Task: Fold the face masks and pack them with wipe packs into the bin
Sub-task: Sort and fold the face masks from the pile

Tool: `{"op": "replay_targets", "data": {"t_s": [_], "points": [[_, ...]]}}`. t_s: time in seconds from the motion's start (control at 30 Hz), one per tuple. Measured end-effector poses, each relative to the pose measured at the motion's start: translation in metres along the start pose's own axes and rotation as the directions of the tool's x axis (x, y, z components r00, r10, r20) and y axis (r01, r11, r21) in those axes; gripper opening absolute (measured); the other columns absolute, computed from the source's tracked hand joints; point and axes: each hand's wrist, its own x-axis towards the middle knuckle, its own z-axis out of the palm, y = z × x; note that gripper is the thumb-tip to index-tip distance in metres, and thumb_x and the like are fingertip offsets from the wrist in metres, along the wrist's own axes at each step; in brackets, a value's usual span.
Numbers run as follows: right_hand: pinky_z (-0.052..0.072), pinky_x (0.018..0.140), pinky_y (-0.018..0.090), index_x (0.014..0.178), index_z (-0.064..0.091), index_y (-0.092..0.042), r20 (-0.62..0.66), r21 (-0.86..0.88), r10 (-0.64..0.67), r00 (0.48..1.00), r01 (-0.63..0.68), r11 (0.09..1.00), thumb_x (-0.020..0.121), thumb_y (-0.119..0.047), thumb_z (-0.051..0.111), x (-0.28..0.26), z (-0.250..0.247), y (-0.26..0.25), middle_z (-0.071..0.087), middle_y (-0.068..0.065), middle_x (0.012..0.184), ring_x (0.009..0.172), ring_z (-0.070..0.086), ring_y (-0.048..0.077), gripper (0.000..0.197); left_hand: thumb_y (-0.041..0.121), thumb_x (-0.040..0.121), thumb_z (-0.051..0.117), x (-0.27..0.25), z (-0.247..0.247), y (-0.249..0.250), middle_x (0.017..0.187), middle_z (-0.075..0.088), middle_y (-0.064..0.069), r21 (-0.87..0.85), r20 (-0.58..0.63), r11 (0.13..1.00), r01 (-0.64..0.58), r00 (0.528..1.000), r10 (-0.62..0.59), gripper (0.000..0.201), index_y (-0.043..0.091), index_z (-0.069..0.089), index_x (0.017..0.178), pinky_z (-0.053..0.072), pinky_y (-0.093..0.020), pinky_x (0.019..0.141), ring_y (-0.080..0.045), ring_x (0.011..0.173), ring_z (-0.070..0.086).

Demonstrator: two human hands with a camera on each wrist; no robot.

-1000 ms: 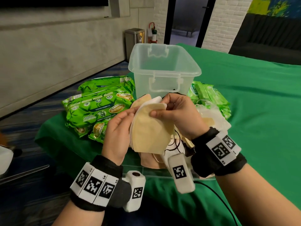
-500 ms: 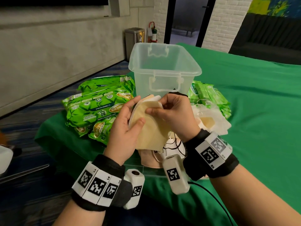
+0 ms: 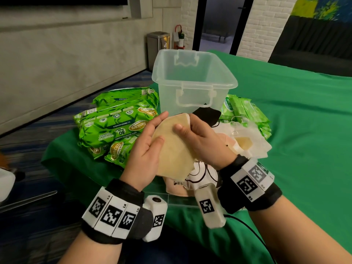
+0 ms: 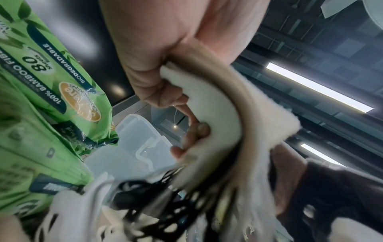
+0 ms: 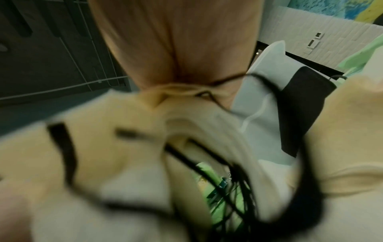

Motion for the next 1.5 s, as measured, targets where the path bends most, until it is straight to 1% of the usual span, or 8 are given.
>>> {"op": "replay_targets", "data": {"t_s": [0.17, 0.43, 0.67, 0.97, 1.17, 1.3, 1.4, 1.5], "points": [[0.047, 0.074, 0.057, 0.09, 0.051, -0.01, -0.111, -0.058, -0.056, 0.992, 0.05, 0.997, 0.08, -0.049, 0.05, 0.002, 0.005, 0.001, 0.062, 0.017, 0.087, 0.082, 0.059, 0.034, 0.041, 0.003, 0.078, 0.051, -0.002, -0.001, 0.0, 0.104, 0.063, 0.01, -0.081, 0.051, 0.996, 0.023, 0.999, -0.019, 0.054, 0.036, 0.046, 0.121, 0.05, -0.018, 0.08, -0.002, 0.092, 0.06], [0.054, 0.071, 0.044, 0.109, 0.053, -0.018, 0.138, 0.017, 0.144, 0.98, -0.148, 0.989, 0.069, -0.003, 0.078, -0.012, -0.023, 0.007, 0.063, 0.016, 0.086, 0.072, 0.062, 0.024, 0.05, -0.001, 0.084, 0.062, 0.008, -0.025, 0.001, 0.085, 0.071, 0.02, 0.163, -0.169, 0.983, 0.09, 0.984, -0.062, 0.033, 0.03, 0.071, 0.082, 0.047, -0.029, 0.091, -0.002, 0.093, 0.062], [0.049, 0.076, 0.046, 0.102, 0.059, -0.013, -0.118, 0.248, 0.218, 0.969, -0.184, 0.951, 0.068, 0.018, 0.067, -0.017, -0.028, 0.011, 0.062, 0.015, 0.073, 0.066, 0.058, 0.028, 0.047, -0.001, 0.083, 0.063, 0.015, -0.02, 0.004, 0.084, 0.069, 0.023, 0.164, -0.278, 0.984, 0.064, 0.961, -0.016, 0.032, 0.032, 0.067, 0.084, 0.044, -0.019, 0.088, 0.008, 0.089, 0.059], [0.05, 0.064, 0.036, 0.101, 0.059, -0.014, -0.085, 0.131, 0.224, 0.971, -0.212, 0.969, 0.07, 0.01, 0.07, -0.017, -0.033, 0.007, 0.063, 0.009, 0.064, 0.061, 0.057, 0.027, 0.041, 0.0, 0.072, 0.074, 0.024, -0.024, 0.01, 0.096, 0.064, 0.021, 0.284, -0.259, 0.959, 0.0, 0.963, 0.077, 0.039, 0.035, 0.063, 0.086, 0.037, -0.002, 0.088, 0.018, 0.091, 0.055], [0.054, 0.078, 0.04, 0.096, 0.061, -0.012, -0.058, 0.113, 0.186, 0.981, -0.179, 0.977, 0.072, 0.009, 0.066, -0.027, -0.023, 0.007, 0.068, 0.018, 0.091, 0.078, 0.064, 0.032, 0.032, 0.0, 0.076, 0.071, 0.016, -0.01, 0.016, 0.097, 0.062, 0.023, 0.273, -0.184, 0.962, -0.02, 0.98, 0.072, 0.038, 0.035, 0.062, 0.087, 0.037, -0.002, 0.088, 0.019, 0.093, 0.054], [0.049, 0.062, 0.029, 0.089, 0.06, -0.018, -0.051, 0.163, 0.178, 0.983, -0.168, 0.972, 0.073, 0.01, 0.067, -0.036, -0.032, 0.007, 0.058, 0.024, 0.077, 0.066, 0.054, 0.029, 0.032, -0.001, 0.076, 0.071, 0.016, -0.02, 0.018, 0.097, 0.062, 0.021, 0.28, -0.185, 0.959, -0.042, 0.978, 0.096, 0.037, 0.033, 0.062, 0.088, 0.034, 0.001, 0.088, 0.021, 0.092, 0.053], [0.051, 0.077, 0.042, 0.094, 0.061, -0.021, 0.01, 0.133, 0.163, 0.987, -0.163, 0.978, 0.068, -0.001, 0.074, -0.04, -0.036, 0.001, 0.061, 0.017, 0.085, 0.075, 0.057, 0.028, 0.035, -0.001, 0.076, 0.071, 0.011, -0.019, 0.017, 0.092, 0.064, 0.028, 0.271, -0.124, 0.962, -0.041, 0.989, 0.077, 0.038, 0.034, 0.063, 0.087, 0.034, -0.001, 0.09, 0.02, 0.094, 0.053], [0.049, 0.082, 0.028, 0.109, 0.059, -0.024, 0.023, 0.207, 0.139, 0.99, -0.14, 0.968, 0.063, -0.018, 0.063, -0.039, -0.034, -0.01, 0.06, 0.006, 0.109, 0.094, 0.059, 0.015, 0.047, -0.002, 0.078, 0.069, 0.008, -0.016, 0.021, 0.087, 0.065, 0.035, 0.287, 0.043, 0.956, -0.063, 0.998, 0.053, 0.036, 0.033, 0.063, 0.087, 0.034, -0.001, 0.09, 0.017, 0.096, 0.054]]}}
